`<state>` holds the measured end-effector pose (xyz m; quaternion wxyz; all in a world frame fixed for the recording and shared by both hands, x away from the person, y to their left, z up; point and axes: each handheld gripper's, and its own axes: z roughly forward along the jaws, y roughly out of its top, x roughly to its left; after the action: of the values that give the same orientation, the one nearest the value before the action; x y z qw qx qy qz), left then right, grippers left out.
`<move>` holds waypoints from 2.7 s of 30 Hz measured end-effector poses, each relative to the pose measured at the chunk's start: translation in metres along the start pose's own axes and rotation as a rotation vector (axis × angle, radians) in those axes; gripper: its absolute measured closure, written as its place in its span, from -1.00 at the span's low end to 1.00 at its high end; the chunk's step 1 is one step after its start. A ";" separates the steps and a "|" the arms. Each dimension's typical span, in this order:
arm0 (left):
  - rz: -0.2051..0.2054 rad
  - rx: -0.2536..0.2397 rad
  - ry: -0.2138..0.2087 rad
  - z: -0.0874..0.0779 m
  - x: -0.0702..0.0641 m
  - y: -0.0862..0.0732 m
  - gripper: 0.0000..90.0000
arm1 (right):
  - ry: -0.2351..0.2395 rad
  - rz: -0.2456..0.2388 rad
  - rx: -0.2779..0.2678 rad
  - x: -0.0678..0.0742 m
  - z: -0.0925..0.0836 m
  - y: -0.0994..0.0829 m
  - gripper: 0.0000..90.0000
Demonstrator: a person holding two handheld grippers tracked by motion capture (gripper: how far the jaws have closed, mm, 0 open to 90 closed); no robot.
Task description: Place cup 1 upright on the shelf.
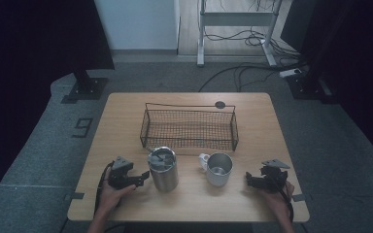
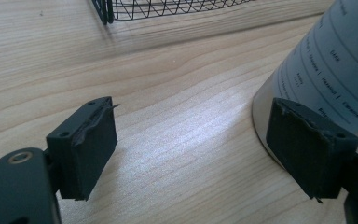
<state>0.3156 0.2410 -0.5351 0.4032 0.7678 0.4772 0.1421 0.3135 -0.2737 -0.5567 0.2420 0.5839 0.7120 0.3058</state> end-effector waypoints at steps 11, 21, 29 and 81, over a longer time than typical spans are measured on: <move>0.006 -0.030 -0.017 -0.011 -0.005 0.006 -0.64 | -0.009 0.009 0.000 -0.001 -0.002 -0.001 -0.96; -0.001 -0.084 -0.074 -0.028 -0.010 0.011 -0.69 | -0.017 0.018 -0.005 -0.001 -0.003 -0.002 -0.93; 0.032 -0.106 -0.130 -0.043 -0.023 0.019 -0.79 | -0.022 0.021 -0.008 -0.002 -0.003 -0.002 -0.91; 0.155 -0.118 -0.243 -0.021 -0.068 0.035 -0.98 | -0.034 0.032 -0.016 -0.003 -0.004 -0.003 -0.86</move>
<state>0.2904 0.1855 -0.4840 0.4904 0.7887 0.3551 0.1066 0.3096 -0.2773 -0.5561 0.2536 0.5984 0.6960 0.3052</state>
